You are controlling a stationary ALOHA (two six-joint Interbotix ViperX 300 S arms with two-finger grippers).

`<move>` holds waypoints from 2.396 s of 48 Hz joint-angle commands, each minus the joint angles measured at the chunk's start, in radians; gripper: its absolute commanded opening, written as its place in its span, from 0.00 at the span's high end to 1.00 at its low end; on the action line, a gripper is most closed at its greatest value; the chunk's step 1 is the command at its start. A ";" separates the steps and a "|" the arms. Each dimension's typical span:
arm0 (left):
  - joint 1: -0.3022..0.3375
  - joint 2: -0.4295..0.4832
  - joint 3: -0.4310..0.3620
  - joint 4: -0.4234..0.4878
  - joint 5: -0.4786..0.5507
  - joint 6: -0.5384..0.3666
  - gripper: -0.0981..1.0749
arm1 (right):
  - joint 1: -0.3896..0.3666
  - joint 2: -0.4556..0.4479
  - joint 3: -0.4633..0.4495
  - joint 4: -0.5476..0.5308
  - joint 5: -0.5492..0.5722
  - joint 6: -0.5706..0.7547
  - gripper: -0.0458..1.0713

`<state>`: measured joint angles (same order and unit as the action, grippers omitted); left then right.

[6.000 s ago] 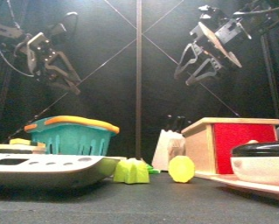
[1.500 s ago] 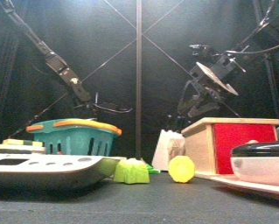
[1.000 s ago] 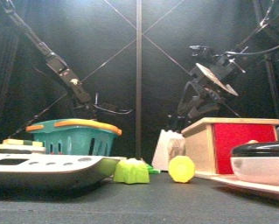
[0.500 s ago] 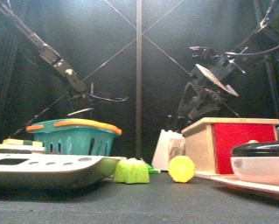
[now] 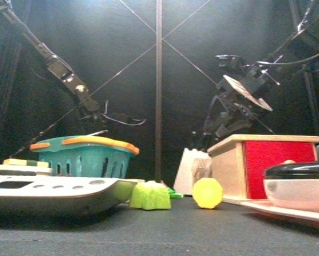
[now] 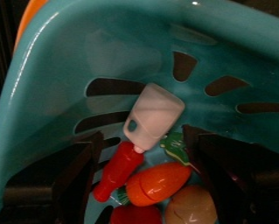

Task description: Grab detergent

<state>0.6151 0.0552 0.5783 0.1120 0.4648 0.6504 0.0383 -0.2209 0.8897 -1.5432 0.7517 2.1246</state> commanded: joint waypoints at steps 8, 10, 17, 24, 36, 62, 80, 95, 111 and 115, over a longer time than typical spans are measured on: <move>-0.009 0.032 -0.014 0.026 -0.006 0.000 0.04 | -0.011 -0.003 -0.018 -0.003 0.000 0.000 0.19; -0.009 0.041 -0.015 0.026 -0.006 0.000 0.04 | -0.014 -0.003 -0.020 -0.003 -0.005 0.000 0.19; -0.009 0.061 -0.015 0.032 -0.017 0.000 0.04 | -0.020 0.000 -0.020 -0.003 -0.020 0.000 0.19; -0.008 0.067 -0.012 0.031 -0.026 0.000 0.04 | -0.025 0.005 -0.021 -0.003 -0.023 0.000 0.19; -0.008 0.094 -0.009 0.028 -0.028 0.000 0.07 | -0.026 0.006 -0.021 -0.003 -0.023 0.000 0.19; -0.005 0.081 -0.009 0.028 -0.041 -0.003 0.31 | -0.026 0.008 -0.020 -0.003 -0.023 0.000 0.19; -0.008 -0.017 -0.008 0.028 -0.044 -0.008 0.31 | -0.026 0.008 -0.020 -0.003 -0.023 -0.002 0.19; -0.008 -0.084 0.002 0.028 -0.044 -0.012 0.31 | -0.026 0.008 -0.018 0.000 -0.023 -0.002 0.19; -0.006 -0.146 0.044 0.023 -0.046 -0.018 0.31 | -0.026 0.008 -0.020 0.006 -0.023 -0.003 0.19; -0.005 -0.170 0.054 0.023 -0.052 -0.018 0.31 | -0.026 0.008 -0.018 0.006 -0.023 -0.003 0.19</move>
<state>0.6059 -0.0736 0.6397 0.1365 0.4249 0.6335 0.0169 -0.2010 0.8897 -1.5340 0.7256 2.1230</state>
